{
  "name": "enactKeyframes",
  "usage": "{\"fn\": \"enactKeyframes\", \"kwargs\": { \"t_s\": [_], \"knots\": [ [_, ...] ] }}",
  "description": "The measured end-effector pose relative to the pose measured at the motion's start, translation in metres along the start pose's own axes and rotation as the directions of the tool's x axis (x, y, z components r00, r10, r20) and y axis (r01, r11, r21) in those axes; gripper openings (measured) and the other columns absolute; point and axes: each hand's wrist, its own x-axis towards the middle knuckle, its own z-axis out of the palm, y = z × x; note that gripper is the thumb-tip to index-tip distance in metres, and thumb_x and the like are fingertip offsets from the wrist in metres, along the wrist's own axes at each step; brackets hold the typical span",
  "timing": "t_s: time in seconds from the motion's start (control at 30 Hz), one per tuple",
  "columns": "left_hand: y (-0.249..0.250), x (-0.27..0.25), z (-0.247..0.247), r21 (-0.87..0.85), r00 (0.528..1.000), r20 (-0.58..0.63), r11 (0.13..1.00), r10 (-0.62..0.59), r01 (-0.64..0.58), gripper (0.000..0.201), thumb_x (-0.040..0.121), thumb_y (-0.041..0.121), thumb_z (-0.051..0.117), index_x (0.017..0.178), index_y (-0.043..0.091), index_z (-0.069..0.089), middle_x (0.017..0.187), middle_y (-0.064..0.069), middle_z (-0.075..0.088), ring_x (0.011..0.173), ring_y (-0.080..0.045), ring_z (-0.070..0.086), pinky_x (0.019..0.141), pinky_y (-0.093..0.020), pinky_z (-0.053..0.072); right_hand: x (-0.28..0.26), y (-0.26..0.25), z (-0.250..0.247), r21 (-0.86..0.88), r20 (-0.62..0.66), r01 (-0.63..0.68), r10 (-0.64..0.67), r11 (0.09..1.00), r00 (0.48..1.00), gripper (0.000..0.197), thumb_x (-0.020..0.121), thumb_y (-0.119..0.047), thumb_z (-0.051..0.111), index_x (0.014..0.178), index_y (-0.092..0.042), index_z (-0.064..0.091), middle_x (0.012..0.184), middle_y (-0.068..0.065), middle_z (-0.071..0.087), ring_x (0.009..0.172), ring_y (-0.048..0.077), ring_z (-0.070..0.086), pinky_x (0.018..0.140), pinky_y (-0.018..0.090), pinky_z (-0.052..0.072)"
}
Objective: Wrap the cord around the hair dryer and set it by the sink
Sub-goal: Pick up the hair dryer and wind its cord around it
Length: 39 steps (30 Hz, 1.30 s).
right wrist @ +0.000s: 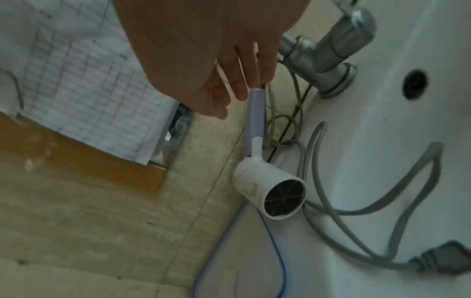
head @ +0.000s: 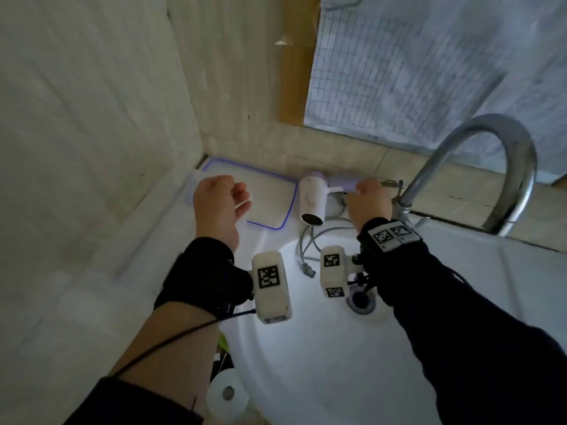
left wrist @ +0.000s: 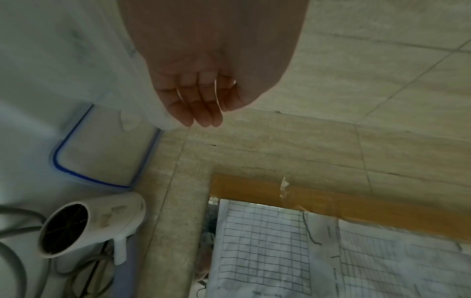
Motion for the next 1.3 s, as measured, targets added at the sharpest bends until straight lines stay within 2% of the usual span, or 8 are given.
{"fn": "enactKeyframes", "kwargs": {
  "t_s": [0.27, 0.47, 0.6, 0.7, 0.9, 1.13, 1.23, 1.3],
  "knots": [
    [-0.011, 0.013, -0.003, 0.047, 0.998, -0.055, 0.998, 0.041, -0.038, 0.016, 0.091, 0.012, 0.044, 0.077, 0.019, 0.049, 0.073, -0.002, 0.059, 0.064, -0.014, 0.055, 0.063, -0.026, 0.049, 0.045, 0.02, 0.028, -0.571, 0.113, 0.201, -0.167, 0.796, 0.98, 0.061, 0.084, -0.023, 0.053, 0.14, -0.006, 0.036, 0.148, 0.014, 0.036, 0.139, 0.033, 0.028, 0.116, 0.043, 0.022],
    [-0.011, 0.016, 0.002, 0.048, 0.996, -0.068, 0.998, 0.055, -0.052, 0.014, 0.091, 0.012, 0.046, 0.078, 0.017, 0.05, 0.073, -0.002, 0.059, 0.063, -0.014, 0.055, 0.064, -0.026, 0.05, 0.064, 0.021, 0.028, -0.711, 0.173, 0.217, -0.132, 0.669, 0.976, 0.059, 0.086, -0.025, 0.048, 0.14, -0.006, 0.035, 0.148, 0.019, 0.035, 0.138, 0.038, 0.028, 0.117, 0.05, 0.014],
    [-0.008, 0.017, 0.011, 0.023, 0.996, -0.066, 0.998, 0.062, -0.061, 0.016, 0.09, 0.01, 0.044, 0.077, 0.017, 0.047, 0.07, -0.002, 0.057, 0.06, -0.014, 0.053, 0.063, -0.027, 0.048, 0.064, 0.022, 0.029, -0.712, 0.117, 0.251, -0.242, 0.656, 0.963, 0.044, 0.086, -0.019, 0.048, 0.125, 0.001, 0.05, 0.129, 0.026, 0.049, 0.122, 0.043, 0.043, 0.11, 0.05, 0.025],
    [-0.01, 0.018, 0.015, 0.017, 0.996, -0.066, 0.998, 0.062, -0.061, 0.017, 0.09, 0.01, 0.044, 0.076, 0.018, 0.047, 0.07, -0.002, 0.057, 0.06, -0.014, 0.053, 0.061, -0.025, 0.049, 0.063, 0.023, 0.027, -0.713, 0.117, 0.227, -0.206, 0.663, 0.972, 0.041, 0.087, -0.019, 0.049, 0.121, 0.003, 0.054, 0.129, 0.026, 0.048, 0.12, 0.042, 0.042, 0.104, 0.046, 0.031],
    [-0.01, 0.019, 0.018, 0.017, 0.996, -0.057, 0.998, 0.063, -0.062, 0.017, 0.09, 0.011, 0.044, 0.076, 0.018, 0.049, 0.072, -0.003, 0.058, 0.062, -0.014, 0.053, 0.063, -0.026, 0.049, 0.056, 0.018, 0.017, -0.718, 0.181, 0.269, -0.2, 0.642, 0.963, 0.035, 0.09, -0.023, 0.043, 0.12, -0.006, 0.048, 0.123, 0.018, 0.059, 0.113, 0.034, 0.054, 0.098, 0.042, 0.035],
    [0.001, 0.011, 0.029, 0.047, 0.996, 0.044, 0.996, 0.078, -0.08, 0.019, 0.089, 0.009, 0.044, 0.073, 0.018, 0.048, 0.07, -0.003, 0.056, 0.062, -0.014, 0.052, 0.066, -0.027, 0.047, 0.02, 0.002, -0.018, -0.599, 0.043, 0.265, -0.3, 0.756, 0.953, 0.038, 0.085, -0.023, 0.055, 0.119, -0.01, 0.043, 0.112, 0.016, 0.062, 0.107, 0.037, 0.057, 0.094, 0.044, 0.036],
    [0.009, 0.005, 0.038, 0.117, 0.988, 0.145, 0.99, 0.061, -0.079, 0.004, 0.085, 0.012, 0.054, 0.086, 0.015, 0.052, 0.082, -0.005, 0.058, 0.073, -0.017, 0.056, 0.071, -0.028, 0.048, -0.001, -0.011, -0.04, -0.488, -0.02, 0.269, -0.319, 0.83, 0.948, 0.032, 0.087, -0.026, 0.053, 0.114, -0.011, 0.045, 0.111, 0.013, 0.061, 0.106, 0.036, 0.057, 0.093, 0.045, 0.036],
    [0.016, 0.002, 0.045, 0.209, 0.973, 0.226, 0.974, 0.043, -0.092, 0.037, 0.076, 0.023, 0.065, 0.108, 0.014, 0.051, 0.101, -0.006, 0.058, 0.09, -0.02, 0.058, 0.082, -0.031, 0.047, -0.014, -0.022, -0.055, -0.405, -0.04, 0.291, -0.335, 0.867, 0.941, 0.032, 0.087, -0.026, 0.055, 0.114, -0.013, 0.047, 0.111, 0.011, 0.062, 0.107, 0.035, 0.057, 0.094, 0.044, 0.035]
  ]
}}
